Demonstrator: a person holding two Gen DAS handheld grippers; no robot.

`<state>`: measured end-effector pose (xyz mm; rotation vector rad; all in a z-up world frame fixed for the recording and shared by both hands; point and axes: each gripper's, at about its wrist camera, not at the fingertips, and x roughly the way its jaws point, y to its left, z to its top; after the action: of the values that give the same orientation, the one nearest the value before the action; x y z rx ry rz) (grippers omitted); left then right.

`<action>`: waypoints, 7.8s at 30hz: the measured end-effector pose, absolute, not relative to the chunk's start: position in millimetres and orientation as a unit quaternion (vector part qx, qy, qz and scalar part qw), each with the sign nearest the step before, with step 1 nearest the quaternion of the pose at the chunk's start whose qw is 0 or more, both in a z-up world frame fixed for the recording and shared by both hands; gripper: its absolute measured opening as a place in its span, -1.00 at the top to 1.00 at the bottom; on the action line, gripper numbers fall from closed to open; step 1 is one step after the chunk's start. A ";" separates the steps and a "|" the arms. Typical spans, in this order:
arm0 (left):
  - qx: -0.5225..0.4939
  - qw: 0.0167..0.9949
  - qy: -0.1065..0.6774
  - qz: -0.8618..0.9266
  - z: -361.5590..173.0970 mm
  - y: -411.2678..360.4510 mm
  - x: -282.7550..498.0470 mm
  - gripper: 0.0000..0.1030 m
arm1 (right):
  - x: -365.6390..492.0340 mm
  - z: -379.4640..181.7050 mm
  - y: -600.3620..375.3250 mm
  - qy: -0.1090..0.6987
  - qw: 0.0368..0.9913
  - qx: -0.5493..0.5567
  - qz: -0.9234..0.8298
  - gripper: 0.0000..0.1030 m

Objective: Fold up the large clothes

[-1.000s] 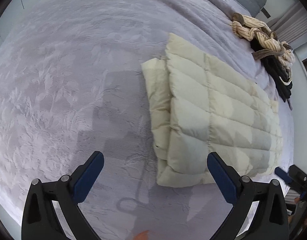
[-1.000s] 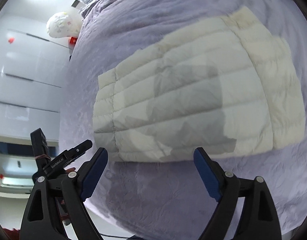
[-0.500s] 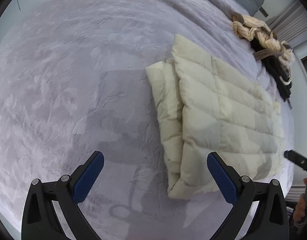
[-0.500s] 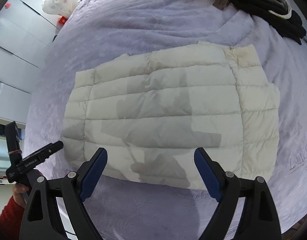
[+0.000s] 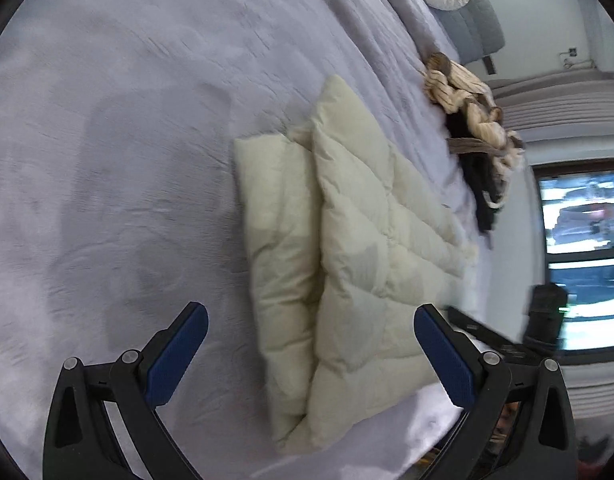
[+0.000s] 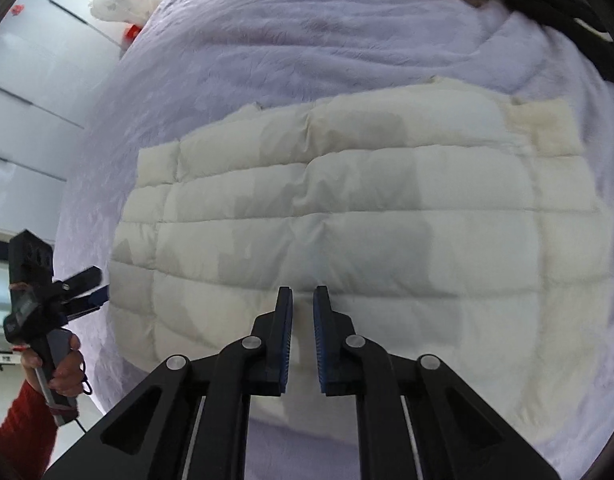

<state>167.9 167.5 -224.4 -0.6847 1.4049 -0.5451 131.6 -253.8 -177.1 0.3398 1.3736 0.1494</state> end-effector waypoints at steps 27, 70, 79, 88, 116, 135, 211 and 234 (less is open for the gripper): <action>-0.193 0.665 0.580 -0.429 -148.6 8.6 170.4 0.44 | 124.1 -247.1 -270.9 0.620 0.729 0.271 0.105 0.83; -0.048 0.671 0.625 -0.396 -106.3 -154.3 146.4 0.43 | 63.4 -258.8 -451.1 0.553 0.711 0.429 0.070 0.79; -0.069 0.626 0.602 -0.491 -127.6 -225.8 133.1 -0.27 | 70.8 -295.9 -455.2 0.535 0.683 0.484 0.118 0.79; -0.066 0.630 0.590 -0.500 -151.3 -247.7 128.7 -0.27 | 57.2 -298.4 -478.4 0.505 0.659 0.545 0.111 0.77; 0.036 0.675 0.555 -0.484 -137.6 -257.7 102.8 -0.28 | 79.1 -227.6 -496.1 0.561 0.718 0.399 0.104 0.78; -0.308 0.563 0.634 -0.431 -226.8 -93.0 206.6 -0.28 | 70.7 -255.9 -508.4 0.561 0.711 0.411 0.103 0.78; -0.079 0.727 0.600 -0.324 -135.8 -59.7 177.9 -0.55 | 115.6 -248.7 -326.7 0.546 0.639 0.495 0.218 -0.03; -0.087 0.775 0.594 -0.197 -207.0 50.6 260.9 -0.58 | 233.6 -302.2 -259.3 0.606 0.635 0.433 0.204 -0.24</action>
<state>260.9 50.6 -207.0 -0.1892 1.2853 -0.4259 233.6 -259.3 -302.2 0.9888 1.3851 0.4673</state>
